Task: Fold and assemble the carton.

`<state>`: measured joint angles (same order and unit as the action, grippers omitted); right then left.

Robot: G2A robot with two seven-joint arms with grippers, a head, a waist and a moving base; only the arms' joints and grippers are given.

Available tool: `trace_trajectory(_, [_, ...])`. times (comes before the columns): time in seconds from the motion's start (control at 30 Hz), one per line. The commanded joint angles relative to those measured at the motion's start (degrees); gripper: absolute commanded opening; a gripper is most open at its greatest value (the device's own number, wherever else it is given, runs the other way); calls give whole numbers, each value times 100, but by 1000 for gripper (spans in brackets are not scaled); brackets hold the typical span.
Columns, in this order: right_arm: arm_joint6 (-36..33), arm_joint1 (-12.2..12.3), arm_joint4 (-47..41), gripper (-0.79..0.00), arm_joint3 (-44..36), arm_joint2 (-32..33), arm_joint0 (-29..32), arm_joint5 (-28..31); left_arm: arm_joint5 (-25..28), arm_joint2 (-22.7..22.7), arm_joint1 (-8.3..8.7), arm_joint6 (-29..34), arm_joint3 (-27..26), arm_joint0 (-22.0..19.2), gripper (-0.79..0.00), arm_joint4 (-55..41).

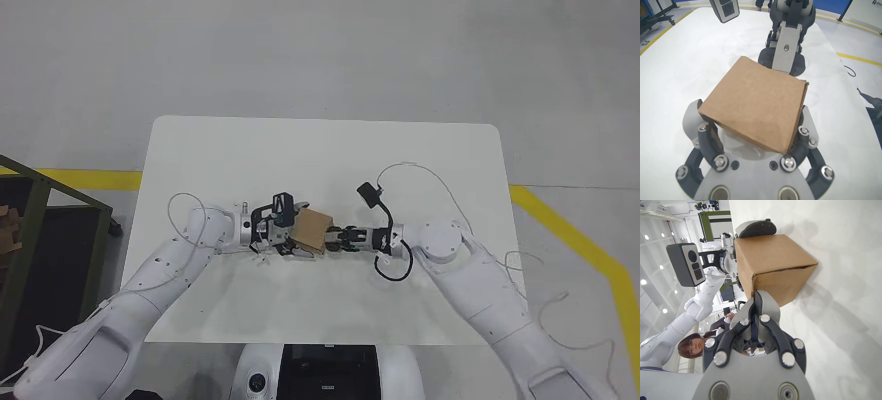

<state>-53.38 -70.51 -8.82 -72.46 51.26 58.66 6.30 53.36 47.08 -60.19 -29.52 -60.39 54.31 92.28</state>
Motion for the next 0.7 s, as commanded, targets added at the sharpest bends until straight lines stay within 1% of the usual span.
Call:
trace_trajectory(0.0, [35, 29, 21, -745, -39, 88, 61, 12, 0, 18, 8, -1, 16, 0, 0, 1])
trace_trajectory(0.1, [117, 92, 64, -616, -170, 278, 209, 6, 9, 52, 20, -12, 27, 4, 0, -11])
trace_trajectory(0.17, [158, 142, 83, -483, -292, 428, 334, 14, 11, 85, 36, -27, 24, 20, 0, -9])
trace_trajectory(0.23, [196, 189, 99, -406, -413, 579, 458, 26, 43, 115, 61, -53, -3, 56, 0, 27])
trace_trajectory(0.3, [215, 229, 86, -203, -516, 712, 571, 42, 111, 147, 98, -96, -35, 99, 0, 113])
trace_trajectory(0.33, [221, 246, 83, -135, -559, 766, 616, 54, 139, 174, 122, -134, -60, 128, 0, 152])
trace_trajectory(0.37, [221, 260, 73, -95, -590, 816, 652, 63, 173, 208, 149, -207, -103, 163, 0, 189])
trace_trajectory(0.43, [210, 281, 55, -22, -657, 885, 709, 111, 190, 313, 219, -345, -172, 251, 0, 282])
trace_trajectory(0.47, [204, 289, 46, 0, -686, 911, 731, 146, 187, 373, 258, -417, -220, 305, 0, 334])
trace_trajectory(0.57, [124, 312, 195, 0, -818, 932, 747, 423, 146, 589, 381, -639, -370, 488, 0, 464])
trace_trajectory(0.67, [60, 334, 567, 0, -965, 891, 732, 863, 109, 874, 509, -896, -479, 684, 0, 476])
